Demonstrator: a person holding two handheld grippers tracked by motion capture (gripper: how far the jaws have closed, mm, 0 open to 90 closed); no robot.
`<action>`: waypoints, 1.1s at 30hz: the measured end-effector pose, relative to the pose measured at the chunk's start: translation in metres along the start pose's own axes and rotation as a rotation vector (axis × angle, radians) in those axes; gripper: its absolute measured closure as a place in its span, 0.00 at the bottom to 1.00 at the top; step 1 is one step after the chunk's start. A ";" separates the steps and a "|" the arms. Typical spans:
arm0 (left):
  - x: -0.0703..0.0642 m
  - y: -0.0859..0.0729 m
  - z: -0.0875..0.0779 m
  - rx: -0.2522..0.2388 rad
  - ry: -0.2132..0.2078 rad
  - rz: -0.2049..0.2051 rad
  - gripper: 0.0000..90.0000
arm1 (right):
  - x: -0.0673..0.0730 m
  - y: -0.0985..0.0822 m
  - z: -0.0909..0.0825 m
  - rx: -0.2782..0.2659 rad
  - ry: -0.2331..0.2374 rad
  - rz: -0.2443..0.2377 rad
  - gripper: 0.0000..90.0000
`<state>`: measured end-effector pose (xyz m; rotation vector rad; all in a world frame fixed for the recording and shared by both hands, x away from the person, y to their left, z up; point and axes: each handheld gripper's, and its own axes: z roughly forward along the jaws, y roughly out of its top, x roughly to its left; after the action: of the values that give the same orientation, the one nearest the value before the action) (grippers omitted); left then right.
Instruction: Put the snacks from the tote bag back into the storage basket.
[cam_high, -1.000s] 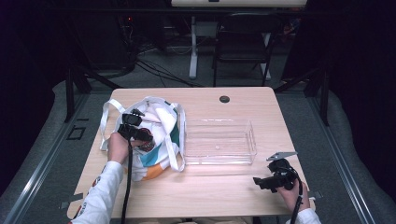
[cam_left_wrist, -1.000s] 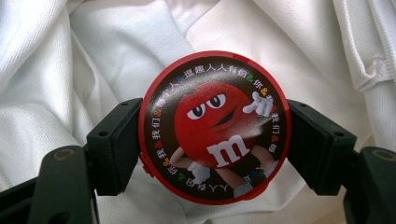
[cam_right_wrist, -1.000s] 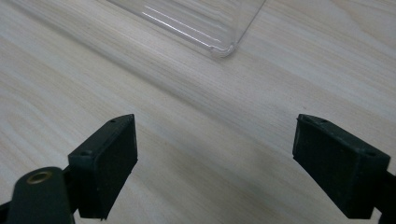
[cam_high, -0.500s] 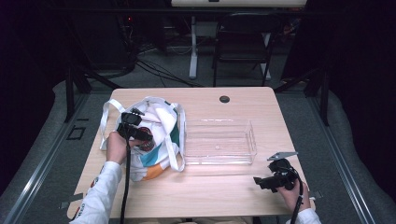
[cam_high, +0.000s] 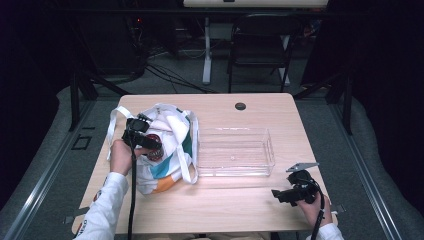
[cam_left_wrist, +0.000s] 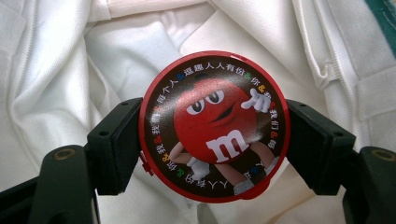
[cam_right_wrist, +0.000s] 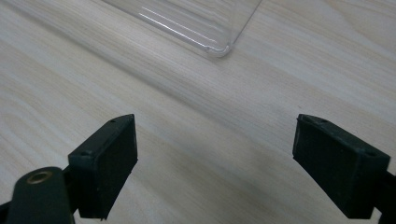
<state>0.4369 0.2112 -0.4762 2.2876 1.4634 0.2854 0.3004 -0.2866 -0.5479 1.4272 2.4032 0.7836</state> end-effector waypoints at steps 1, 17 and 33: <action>0.000 0.000 -0.001 0.001 -0.005 0.001 0.29 | 0.000 0.000 0.000 0.000 -0.001 0.000 0.15; -0.006 0.006 -0.033 -0.034 -0.007 0.038 0.29 | -0.001 0.000 0.000 0.003 -0.009 0.005 0.15; -0.022 0.023 -0.060 -0.055 -0.013 0.089 0.29 | -0.001 0.000 -0.002 -0.001 -0.003 0.002 0.15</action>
<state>0.4238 0.1969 -0.4107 2.3097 1.3327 0.3316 0.3001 -0.2879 -0.5468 1.4298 2.3989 0.7819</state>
